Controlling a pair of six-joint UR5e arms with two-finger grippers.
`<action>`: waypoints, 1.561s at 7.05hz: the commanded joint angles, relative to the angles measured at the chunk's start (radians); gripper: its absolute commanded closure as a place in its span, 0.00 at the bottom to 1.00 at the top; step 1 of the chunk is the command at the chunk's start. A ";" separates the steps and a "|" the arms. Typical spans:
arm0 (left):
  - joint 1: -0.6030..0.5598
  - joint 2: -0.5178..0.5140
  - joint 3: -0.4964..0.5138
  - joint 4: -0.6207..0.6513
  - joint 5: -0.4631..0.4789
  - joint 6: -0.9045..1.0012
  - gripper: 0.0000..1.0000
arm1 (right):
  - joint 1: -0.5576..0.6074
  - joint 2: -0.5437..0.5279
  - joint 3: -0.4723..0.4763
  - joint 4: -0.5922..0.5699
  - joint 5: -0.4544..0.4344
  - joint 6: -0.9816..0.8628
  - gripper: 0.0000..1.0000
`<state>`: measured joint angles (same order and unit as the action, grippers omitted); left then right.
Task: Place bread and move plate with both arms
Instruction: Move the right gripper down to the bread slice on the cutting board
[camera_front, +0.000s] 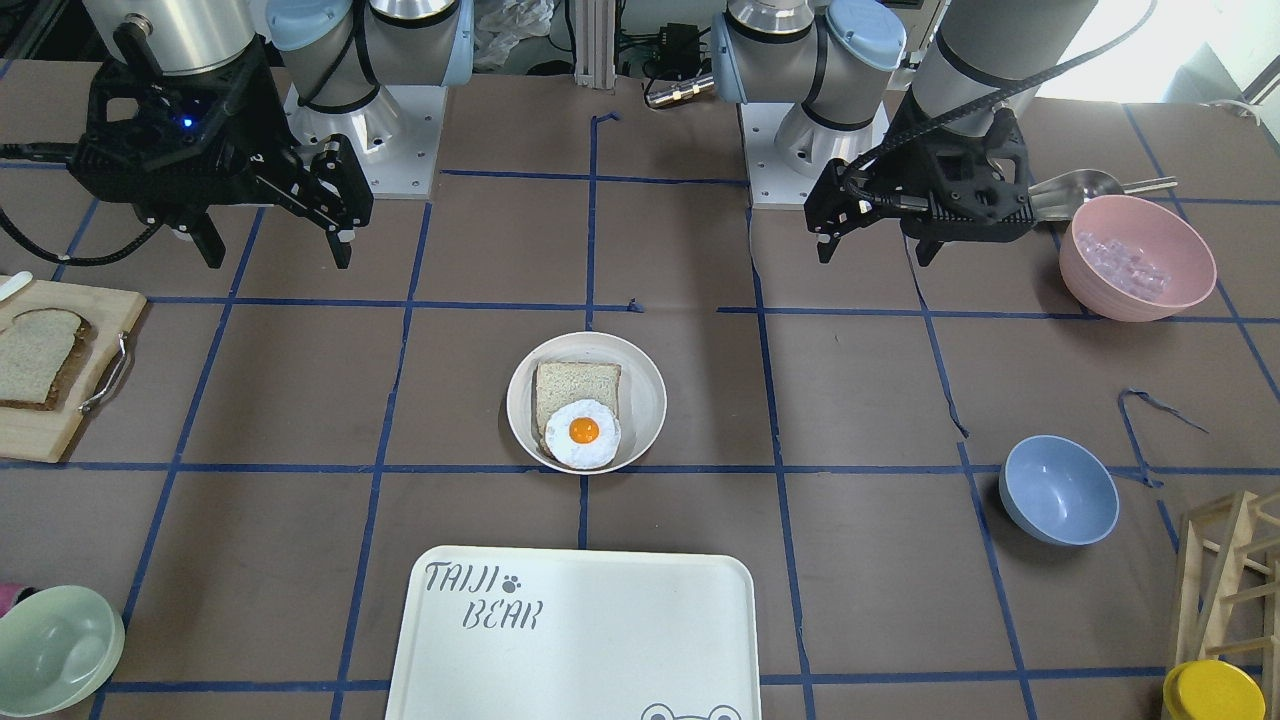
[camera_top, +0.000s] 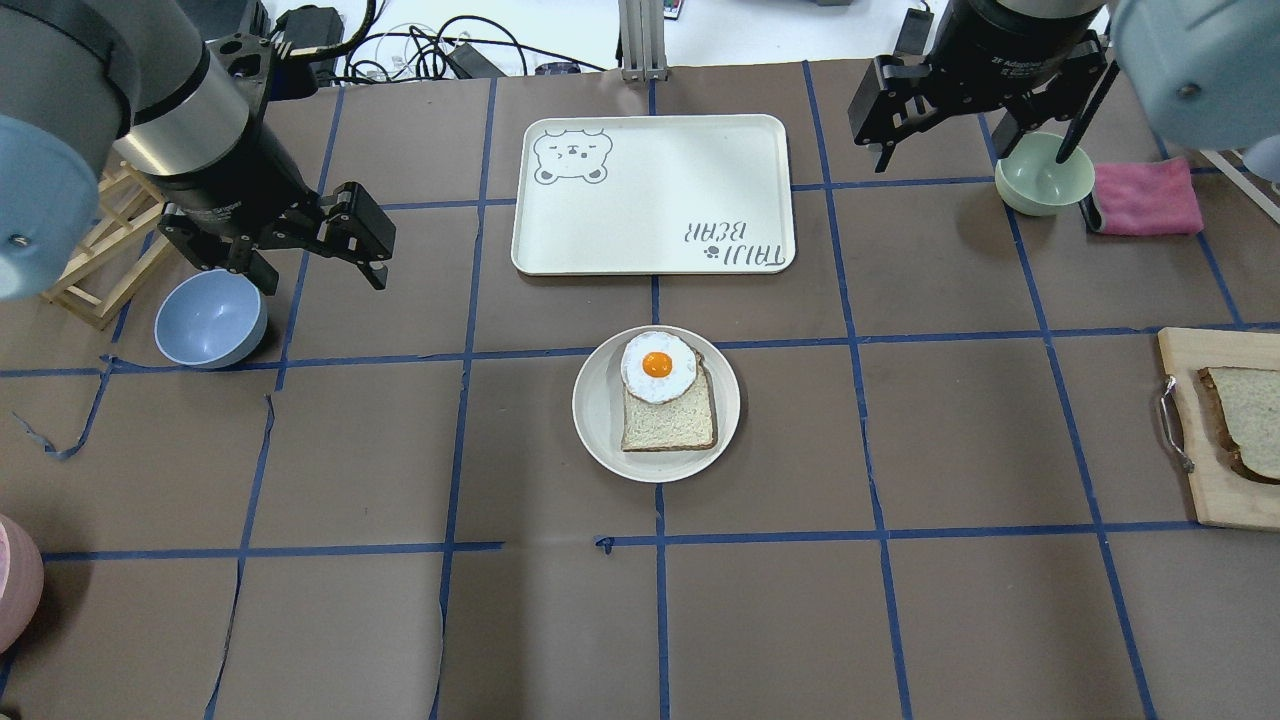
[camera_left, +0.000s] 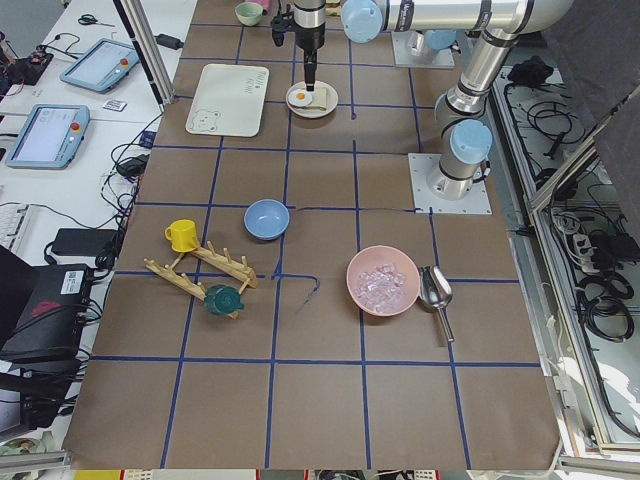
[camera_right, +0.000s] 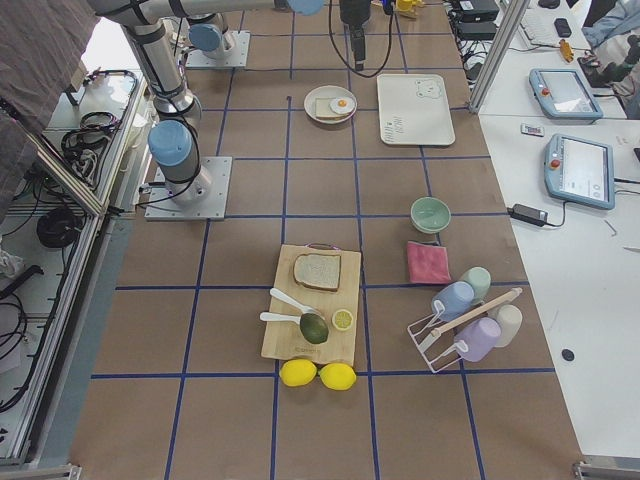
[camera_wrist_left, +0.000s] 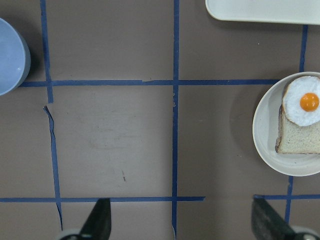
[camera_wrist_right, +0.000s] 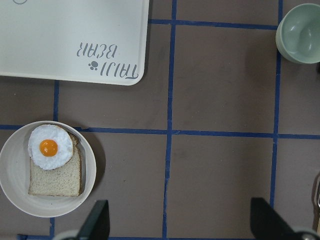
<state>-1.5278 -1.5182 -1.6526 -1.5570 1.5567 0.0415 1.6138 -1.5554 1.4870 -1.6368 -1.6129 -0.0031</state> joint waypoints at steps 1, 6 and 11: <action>-0.002 -0.005 0.000 0.000 -0.004 -0.008 0.00 | -0.056 0.000 0.012 0.009 -0.030 0.003 0.00; 0.006 -0.005 0.004 0.003 0.002 0.004 0.00 | -0.527 0.059 0.396 -0.396 -0.065 -0.306 0.00; 0.006 0.001 0.008 0.000 0.000 0.003 0.00 | -0.723 0.270 0.530 -0.663 -0.190 -0.465 0.45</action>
<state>-1.5217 -1.5173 -1.6434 -1.5569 1.5571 0.0445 0.9026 -1.3112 2.0131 -2.2922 -1.7721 -0.4606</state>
